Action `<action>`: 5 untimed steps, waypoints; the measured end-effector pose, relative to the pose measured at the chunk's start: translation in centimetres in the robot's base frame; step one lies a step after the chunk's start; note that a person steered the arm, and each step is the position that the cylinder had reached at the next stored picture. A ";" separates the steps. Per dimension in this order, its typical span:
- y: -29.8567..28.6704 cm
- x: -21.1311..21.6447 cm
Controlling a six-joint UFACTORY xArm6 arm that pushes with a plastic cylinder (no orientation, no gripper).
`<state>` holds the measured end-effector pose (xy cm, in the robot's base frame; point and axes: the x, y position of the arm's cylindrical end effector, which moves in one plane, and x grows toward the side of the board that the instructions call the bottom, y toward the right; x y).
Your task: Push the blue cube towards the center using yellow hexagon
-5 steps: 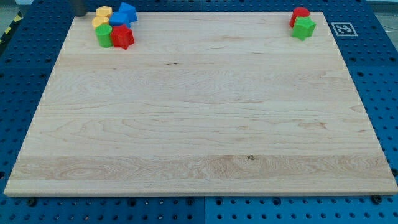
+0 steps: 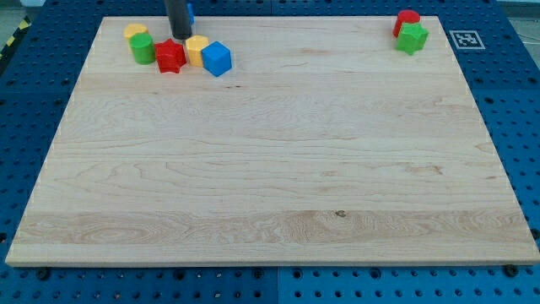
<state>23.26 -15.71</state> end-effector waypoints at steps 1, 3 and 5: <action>0.5 1.4; 6.4 9.2; 10.9 15.2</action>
<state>38.45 -4.79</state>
